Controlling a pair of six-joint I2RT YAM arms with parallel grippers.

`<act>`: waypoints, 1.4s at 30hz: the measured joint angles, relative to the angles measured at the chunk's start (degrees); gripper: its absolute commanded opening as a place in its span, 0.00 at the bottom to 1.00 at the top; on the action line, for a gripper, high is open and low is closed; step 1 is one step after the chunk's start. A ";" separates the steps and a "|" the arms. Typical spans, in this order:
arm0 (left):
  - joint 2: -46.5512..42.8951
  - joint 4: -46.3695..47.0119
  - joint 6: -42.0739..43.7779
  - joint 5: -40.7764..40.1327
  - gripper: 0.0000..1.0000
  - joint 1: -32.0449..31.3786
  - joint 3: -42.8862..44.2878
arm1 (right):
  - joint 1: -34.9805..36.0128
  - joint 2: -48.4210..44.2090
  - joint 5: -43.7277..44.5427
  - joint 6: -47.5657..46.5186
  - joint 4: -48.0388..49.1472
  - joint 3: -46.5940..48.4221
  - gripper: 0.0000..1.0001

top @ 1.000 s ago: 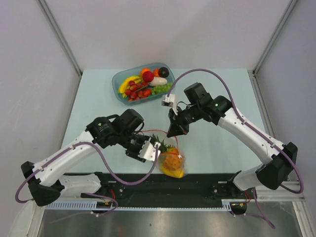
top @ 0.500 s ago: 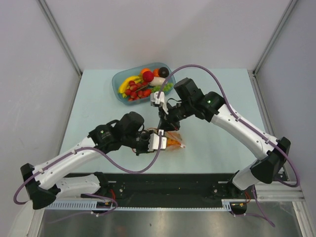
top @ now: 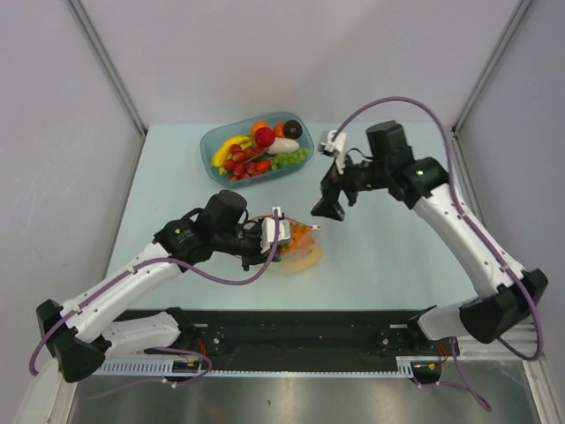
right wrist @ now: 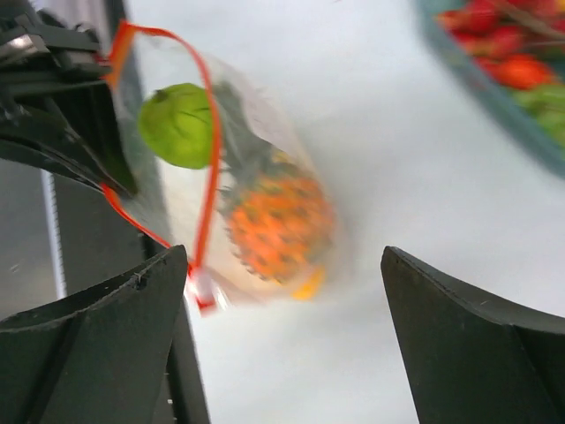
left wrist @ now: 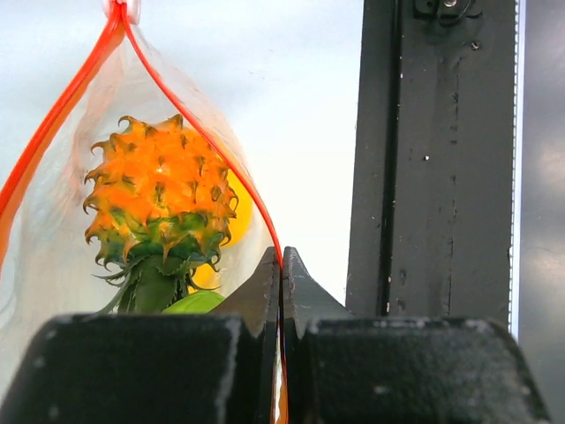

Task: Place the food in the zip-top bag and seal the zipper
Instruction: Zip the zipper food storage bag at the center of the board.

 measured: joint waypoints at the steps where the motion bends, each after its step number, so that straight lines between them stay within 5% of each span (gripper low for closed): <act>1: 0.00 0.00 -0.04 0.13 0.00 0.15 0.00 | -2.23 -1.97 0.02 -0.13 0.15 -0.72 0.97; 11: 0.17 -1.97 0.63 2.56 0.00 1.75 0.24 | -5.14 -25.29 -0.92 -7.78 3.78 -22.69 0.95; 18: 0.17 -4.28 2.56 4.02 0.00 1.99 0.26 | -2.60 -29.05 -0.22 -5.79 19.96 -39.58 0.91; 25: 1.11 -4.42 3.10 4.52 0.00 2.49 0.26 | 2.54 -28.00 1.03 -2.62 33.75 -43.98 0.82; 36: 2.82 -4.35 2.51 5.88 0.00 4.83 0.79 | 3.98 -25.59 2.12 -1.55 42.03 -45.44 0.39; 42: 2.97 -4.35 2.36 6.38 0.00 5.55 1.01 | 3.96 -25.86 2.12 -2.75 41.79 -46.77 0.07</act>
